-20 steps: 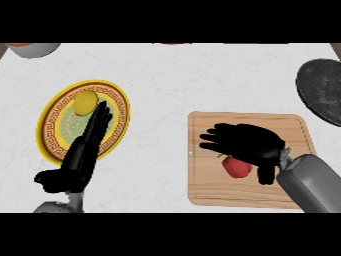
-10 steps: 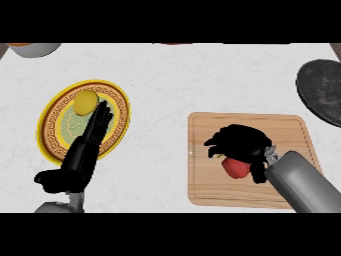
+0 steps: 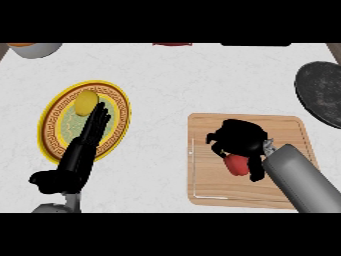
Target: Pick the bell pepper from the cutting board and place it in the pan
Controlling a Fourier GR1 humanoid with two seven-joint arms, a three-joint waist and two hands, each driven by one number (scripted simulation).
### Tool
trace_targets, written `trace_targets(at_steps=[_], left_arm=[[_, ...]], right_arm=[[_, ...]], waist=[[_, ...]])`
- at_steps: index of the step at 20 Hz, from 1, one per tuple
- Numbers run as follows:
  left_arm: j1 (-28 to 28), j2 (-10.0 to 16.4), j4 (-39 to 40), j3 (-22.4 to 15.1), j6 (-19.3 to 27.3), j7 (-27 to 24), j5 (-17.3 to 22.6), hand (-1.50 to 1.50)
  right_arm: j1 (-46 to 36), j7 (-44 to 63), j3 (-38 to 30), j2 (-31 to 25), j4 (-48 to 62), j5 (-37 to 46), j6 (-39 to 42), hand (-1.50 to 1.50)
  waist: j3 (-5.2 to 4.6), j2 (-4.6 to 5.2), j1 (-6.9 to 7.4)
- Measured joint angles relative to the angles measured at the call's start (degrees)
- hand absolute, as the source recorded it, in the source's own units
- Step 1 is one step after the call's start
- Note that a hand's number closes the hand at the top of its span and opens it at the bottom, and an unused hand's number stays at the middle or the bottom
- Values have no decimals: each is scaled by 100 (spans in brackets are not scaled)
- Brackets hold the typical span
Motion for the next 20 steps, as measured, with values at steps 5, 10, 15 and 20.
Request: trace_targets(at_steps=[5, 10, 15, 20], left_arm=[[5, -72, 8, 13, 40, -22, -95, 0], [-6, -65, 46, 91, 19, -24, -73, 0], [46, -57, 28, 203, 125, -30, -79, 0], [141, -29, -2, 216, 79, -59, -57, 0]], right_arm=[[173, -152, -343, 48, -151, -31, -424, 150], [485, 30, -983, 81, -661, -443, -725, 150], [846, 1578, -2192, 370, -801, -854, -736, 150], [1157, 2950, -2951, 829, -1780, -1148, -864, 150]], waist=[[-1, 22, -32], [24, 33, -111], [43, 0, -347], [44, -13, -341]])
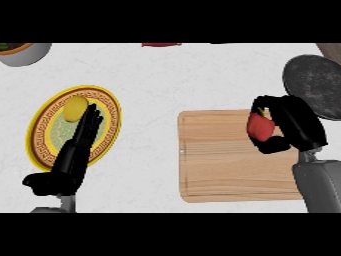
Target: Pick the bell pepper from the cutting board and place it in the pan
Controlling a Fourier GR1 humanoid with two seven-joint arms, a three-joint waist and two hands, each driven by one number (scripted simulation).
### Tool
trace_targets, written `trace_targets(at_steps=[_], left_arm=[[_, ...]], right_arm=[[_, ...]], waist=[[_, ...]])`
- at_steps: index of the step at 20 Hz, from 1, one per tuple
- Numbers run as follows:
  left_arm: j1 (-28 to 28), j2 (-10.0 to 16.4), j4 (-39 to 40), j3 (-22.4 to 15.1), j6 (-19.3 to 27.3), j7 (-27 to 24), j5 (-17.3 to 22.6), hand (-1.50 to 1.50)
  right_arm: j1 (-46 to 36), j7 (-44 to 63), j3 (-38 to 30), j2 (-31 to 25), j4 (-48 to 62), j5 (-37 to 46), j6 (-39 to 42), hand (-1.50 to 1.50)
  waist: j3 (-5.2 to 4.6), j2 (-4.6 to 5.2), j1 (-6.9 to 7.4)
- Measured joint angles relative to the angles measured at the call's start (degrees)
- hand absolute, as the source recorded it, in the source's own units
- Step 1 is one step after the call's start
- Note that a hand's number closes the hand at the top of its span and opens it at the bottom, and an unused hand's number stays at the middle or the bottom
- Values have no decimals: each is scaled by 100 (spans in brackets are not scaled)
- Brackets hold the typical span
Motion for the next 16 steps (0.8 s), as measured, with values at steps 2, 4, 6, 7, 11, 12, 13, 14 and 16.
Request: trace_targets(at_steps=[2, 4, 6, 7, 11, 12, 13, 14, 16], left_arm=[[27, 5, -7, -10, -29, -16, 3, 0], [3, 2, -60, -20, -40, 25, 0, 0], [-5, 3, -89, -43, -66, 32, -18, 0], [-73, 28, -71, 4, -102, 56, 12, 0], [-75, -26, 0, -50, -156, -26, -38, 0], [-73, -43, 24, -58, -173, -42, -39, 0], [-85, -76, 25, -78, -154, -30, -64, 0], [-137, -67, 39, -45, -191, -2, -29, 0], [-114, -87, -36, -79, -198, 78, -58, 0]], right_arm=[[145, 366, -258, 123, -530, -201, 48, 150], [242, 766, -469, 245, -1024, -368, 163, 150], [250, 1093, -739, 336, -1311, -596, 269, 150], [258, 1228, -868, 363, -1428, -690, 295, 150], [185, 1474, -1435, 380, -1404, -1139, 274, 150], [87, 1433, -1612, 314, -1207, -1245, 200, 150], [58, 1416, -1778, 258, -1125, -1384, 182, 150], [-16, 1362, -1973, 155, -957, -1506, 135, 150], [-99, 1212, -2135, 31, -565, -1504, -131, 150]], waist=[[1, 7, 32], [2, 21, 84], [4, 38, 143], [4, 46, 165], [6, 71, 245], [8, 78, 264], [9, 81, 272], [10, 85, 282], [10, 89, 306]])
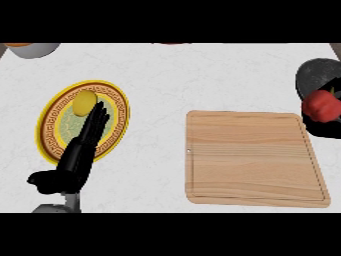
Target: Pick the bell pepper from the cutting board and place it in the pan
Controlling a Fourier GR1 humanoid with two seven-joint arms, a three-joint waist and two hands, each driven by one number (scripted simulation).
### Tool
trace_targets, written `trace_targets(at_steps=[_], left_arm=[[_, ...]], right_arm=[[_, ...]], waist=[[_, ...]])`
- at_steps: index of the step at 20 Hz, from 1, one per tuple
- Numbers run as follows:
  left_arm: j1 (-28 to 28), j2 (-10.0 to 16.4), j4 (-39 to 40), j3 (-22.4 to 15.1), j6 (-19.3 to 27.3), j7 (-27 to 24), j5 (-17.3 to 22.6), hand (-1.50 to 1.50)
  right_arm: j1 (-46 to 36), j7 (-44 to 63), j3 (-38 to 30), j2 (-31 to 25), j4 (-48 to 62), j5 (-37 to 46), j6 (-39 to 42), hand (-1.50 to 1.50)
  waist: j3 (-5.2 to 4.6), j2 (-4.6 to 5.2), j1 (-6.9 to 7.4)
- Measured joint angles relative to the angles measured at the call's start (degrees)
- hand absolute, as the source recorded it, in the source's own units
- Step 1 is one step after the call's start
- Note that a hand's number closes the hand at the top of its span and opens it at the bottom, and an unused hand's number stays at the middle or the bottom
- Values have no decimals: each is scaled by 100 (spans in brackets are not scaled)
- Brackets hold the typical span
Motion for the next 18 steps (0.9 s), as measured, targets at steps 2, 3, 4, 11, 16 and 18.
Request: trace_targets(at_steps=[2, 3, 4, 11, 16, 18], left_arm=[[-74, -59, 45, -11, 50, 19, -52, 0], [-88, -61, 18, -12, 42, 48, -54, 0], [-18, -39, -67, -17, 22, 51, -49, 0], [-137, -41, 63, 19, -84, -30, -34, 0], [-183, -178, 76, -159, -12, -18, -194, 0], [-197, -215, 127, -192, -31, -51, -199, 0]], right_arm=[[-189, -297, -243, -228, 526, -59, -290, 150], [-321, -451, -332, -345, 843, -45, -465, 150], [-395, -606, -430, -456, 1103, -7, -672, 150], [-1213, -1724, -1097, -1190, 3232, 17, -2098, 150], [-1855, -2589, -1539, -1685, 4828, -284, -2719, 150], [-2078, -2850, -1676, -1923, 5370, -363, -2833, 150]], waist=[[1, 9, 20], [2, 13, 34], [3, 16, 56], [13, 63, 160], [21, 93, 236], [24, 113, 272]])
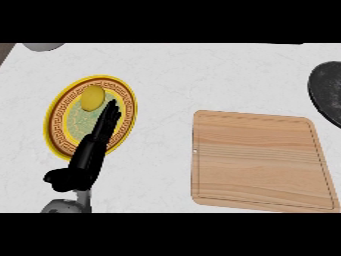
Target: Pick the bell pepper from the cutting board and place it in the pan
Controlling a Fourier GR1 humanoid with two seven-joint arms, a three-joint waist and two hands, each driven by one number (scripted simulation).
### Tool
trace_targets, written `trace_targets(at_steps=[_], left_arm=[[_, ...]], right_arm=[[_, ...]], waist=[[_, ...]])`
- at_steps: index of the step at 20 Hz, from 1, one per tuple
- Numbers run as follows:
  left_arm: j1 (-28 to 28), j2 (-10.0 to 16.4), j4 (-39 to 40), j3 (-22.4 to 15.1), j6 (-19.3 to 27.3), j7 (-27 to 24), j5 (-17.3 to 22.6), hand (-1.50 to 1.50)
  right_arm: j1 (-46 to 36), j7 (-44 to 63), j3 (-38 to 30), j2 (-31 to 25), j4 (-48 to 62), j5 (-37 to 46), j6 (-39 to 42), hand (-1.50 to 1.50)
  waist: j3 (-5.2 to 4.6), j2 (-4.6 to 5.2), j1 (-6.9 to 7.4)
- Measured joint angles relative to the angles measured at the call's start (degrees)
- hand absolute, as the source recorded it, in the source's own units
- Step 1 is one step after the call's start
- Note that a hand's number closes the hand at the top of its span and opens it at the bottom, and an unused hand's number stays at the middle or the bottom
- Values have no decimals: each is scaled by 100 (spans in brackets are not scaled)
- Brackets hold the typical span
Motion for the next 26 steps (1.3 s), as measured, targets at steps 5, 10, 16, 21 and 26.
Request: trace_targets(at_steps=[5, 10, 16, 21, 26], left_arm=[[-108, -12, -15, 20, -31, 68, 27, 0], [-205, -27, 3, -10, -52, 52, -1, 0], [-207, -41, 65, -34, -89, 5, -11, 0], [-218, -16, 36, 56, -75, 70, 30, 0], [-137, 9, -33, 105, -68, 96, 54, 0]], right_arm=[[-322, -84, -44, -380, 1113, 93, -9, -150], [-457, 317, 395, -612, 1942, 564, 858, -150], [-782, 158, 308, -605, 2441, 430, 1499, -150], [-909, -361, -207, -606, 2463, -115, 1535, -150], [-898, -690, -720, -899, 2591, -659, 1990, -150]], waist=[[1, 37, 97], [7, 91, 221], [21, 104, 239], [27, 86, 178], [22, 60, 107]])
